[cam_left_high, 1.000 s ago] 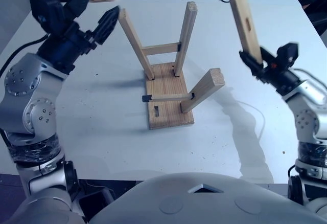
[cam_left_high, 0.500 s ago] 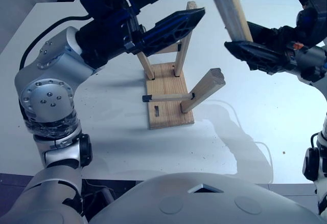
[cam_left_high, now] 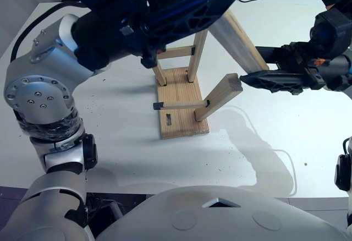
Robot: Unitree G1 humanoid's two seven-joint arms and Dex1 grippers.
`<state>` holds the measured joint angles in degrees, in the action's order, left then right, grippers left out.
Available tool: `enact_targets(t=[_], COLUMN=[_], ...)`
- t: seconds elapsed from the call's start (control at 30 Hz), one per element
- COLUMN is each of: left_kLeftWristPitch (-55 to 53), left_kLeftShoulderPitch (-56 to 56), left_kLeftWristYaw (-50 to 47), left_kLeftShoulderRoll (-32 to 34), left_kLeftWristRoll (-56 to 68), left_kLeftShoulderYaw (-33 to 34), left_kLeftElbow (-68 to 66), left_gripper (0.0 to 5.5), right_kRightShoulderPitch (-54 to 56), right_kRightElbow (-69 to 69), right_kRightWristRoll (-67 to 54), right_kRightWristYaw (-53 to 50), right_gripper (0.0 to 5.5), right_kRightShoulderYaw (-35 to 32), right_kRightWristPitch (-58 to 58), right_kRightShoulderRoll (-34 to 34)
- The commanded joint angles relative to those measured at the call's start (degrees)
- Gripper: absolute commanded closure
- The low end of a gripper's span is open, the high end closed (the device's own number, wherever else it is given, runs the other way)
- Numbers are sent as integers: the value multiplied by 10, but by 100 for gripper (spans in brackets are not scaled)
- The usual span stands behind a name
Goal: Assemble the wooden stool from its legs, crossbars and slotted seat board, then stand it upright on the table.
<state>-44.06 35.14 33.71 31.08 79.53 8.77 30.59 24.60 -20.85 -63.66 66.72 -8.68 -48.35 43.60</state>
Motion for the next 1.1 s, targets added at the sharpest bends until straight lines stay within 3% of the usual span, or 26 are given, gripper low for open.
enact_targets(t=[0.03,0.47,0.63,0.9,1.1], left_kLeftWristPitch=[-12,20,33,44,12], left_kLeftShoulderPitch=[-20,-21,-10,22,-33], left_kLeftWristYaw=[27,51,35,-8,30], left_kLeftShoulderRoll=[23,26,5,-7,98], left_kLeftWristRoll=[-38,-76,-64,-29,-29], left_kLeftShoulderYaw=[-28,-42,-29,16,107], left_kLeftElbow=[17,0,-8,-40,-57], left_gripper=[342,342,346,346,346], right_kRightShoulderPitch=[19,31,15,20,6], right_kRightElbow=[9,3,4,37,117], right_kRightWristRoll=[13,38,51,11,10], right_kRightWristYaw=[2,-6,6,-4,-31], right_gripper=[346,346,240,229,229], right_kRightShoulderYaw=[4,-5,-4,-41,-91], right_kRightWristPitch=[2,23,33,16,21], right_kRightShoulderRoll=[8,0,8,3,2])
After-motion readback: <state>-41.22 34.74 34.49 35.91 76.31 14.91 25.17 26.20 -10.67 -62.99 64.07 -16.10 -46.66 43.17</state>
